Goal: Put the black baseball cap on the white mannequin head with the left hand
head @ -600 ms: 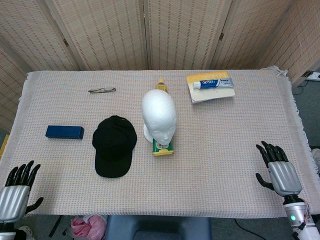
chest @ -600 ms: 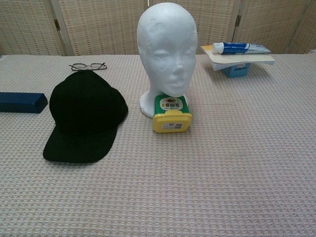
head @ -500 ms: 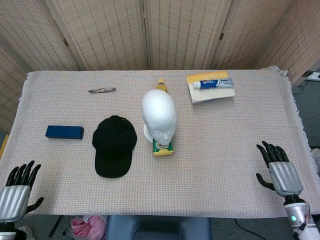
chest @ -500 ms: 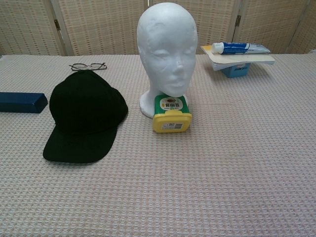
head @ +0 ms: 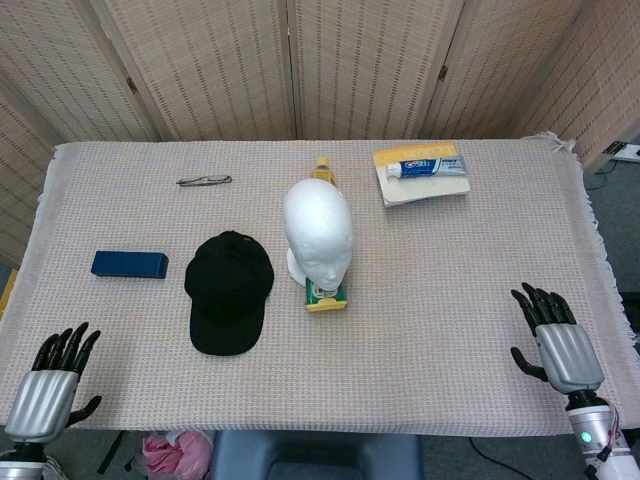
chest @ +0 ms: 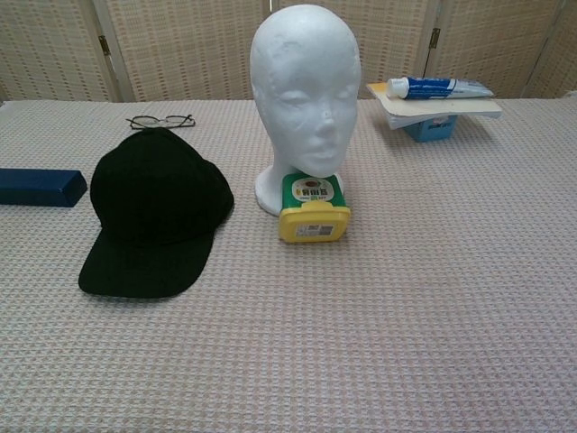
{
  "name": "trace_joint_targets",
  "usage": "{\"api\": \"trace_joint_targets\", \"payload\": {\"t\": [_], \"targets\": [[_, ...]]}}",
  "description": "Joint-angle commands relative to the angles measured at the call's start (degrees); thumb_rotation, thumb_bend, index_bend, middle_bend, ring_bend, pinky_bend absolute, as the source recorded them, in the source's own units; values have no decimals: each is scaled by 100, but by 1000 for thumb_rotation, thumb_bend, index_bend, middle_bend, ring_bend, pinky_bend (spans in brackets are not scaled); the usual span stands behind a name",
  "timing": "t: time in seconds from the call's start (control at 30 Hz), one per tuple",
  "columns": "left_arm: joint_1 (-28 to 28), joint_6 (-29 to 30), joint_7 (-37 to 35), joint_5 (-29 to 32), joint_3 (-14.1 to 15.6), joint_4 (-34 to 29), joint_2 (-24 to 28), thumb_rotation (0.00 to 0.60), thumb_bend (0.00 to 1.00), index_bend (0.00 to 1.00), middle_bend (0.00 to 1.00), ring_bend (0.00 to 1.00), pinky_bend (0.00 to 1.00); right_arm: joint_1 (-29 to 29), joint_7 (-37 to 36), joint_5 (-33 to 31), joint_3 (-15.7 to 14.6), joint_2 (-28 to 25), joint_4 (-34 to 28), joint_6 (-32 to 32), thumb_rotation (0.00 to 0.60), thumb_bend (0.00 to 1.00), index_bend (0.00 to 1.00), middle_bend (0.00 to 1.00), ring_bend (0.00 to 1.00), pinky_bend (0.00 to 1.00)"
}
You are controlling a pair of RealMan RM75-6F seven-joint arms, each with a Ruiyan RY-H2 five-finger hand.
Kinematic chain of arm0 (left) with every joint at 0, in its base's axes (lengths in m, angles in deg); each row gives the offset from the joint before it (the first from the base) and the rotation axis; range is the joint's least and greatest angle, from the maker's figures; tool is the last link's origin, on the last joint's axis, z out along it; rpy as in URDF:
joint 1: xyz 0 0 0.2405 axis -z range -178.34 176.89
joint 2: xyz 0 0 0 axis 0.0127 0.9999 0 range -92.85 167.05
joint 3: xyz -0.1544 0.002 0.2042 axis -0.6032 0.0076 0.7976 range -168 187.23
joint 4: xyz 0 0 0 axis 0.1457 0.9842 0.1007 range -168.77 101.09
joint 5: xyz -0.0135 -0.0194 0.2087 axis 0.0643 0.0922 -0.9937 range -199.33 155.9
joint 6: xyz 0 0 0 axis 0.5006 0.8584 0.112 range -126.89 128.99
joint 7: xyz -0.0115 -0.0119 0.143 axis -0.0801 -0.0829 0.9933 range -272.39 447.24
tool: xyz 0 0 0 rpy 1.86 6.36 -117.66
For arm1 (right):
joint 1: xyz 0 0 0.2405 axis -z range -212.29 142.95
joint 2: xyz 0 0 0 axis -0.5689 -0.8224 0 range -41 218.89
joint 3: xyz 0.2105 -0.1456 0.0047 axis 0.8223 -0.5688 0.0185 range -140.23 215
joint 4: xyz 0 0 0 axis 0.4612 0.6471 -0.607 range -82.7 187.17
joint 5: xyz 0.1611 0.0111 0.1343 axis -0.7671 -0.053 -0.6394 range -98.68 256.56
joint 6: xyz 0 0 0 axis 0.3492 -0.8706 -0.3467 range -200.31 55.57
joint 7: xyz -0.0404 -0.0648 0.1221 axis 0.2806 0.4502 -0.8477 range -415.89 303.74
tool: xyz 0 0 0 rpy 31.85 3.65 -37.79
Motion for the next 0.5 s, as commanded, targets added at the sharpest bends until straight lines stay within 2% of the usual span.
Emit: {"api": "trace_joint_targets", "payload": {"t": [0.03,0.1,0.17,0.37,0.5], "targets": [[80,-91,216,-201,76,-100,-75,600,201,24,3,69,169,-2,-27,19,14,-3,-5,-14,600,270,0,0,0,0],[119,-91,376,-375,101,-123,-155,600,201,55,22,138,170,-14,-65,47,19,-7,-1,-7,600,270,0,0,0,0],[149,-73,453,-526,109,-82,-295,600,201,80,44,144,178,-21,-107,87,9,-22,-1,1,600,271,0,0,0,0],[243,-60,500,-860,105,333,-900,600,201,197,173,225,287,69,-363,334,-12,-175,-95,-238,600,270,0,0,0,0],[279,-110,378,-857,97,425,-1202,600,201,257,236,252,353,155,-559,507,-29,-292,-144,-441,600,270,0,0,0,0]]}}
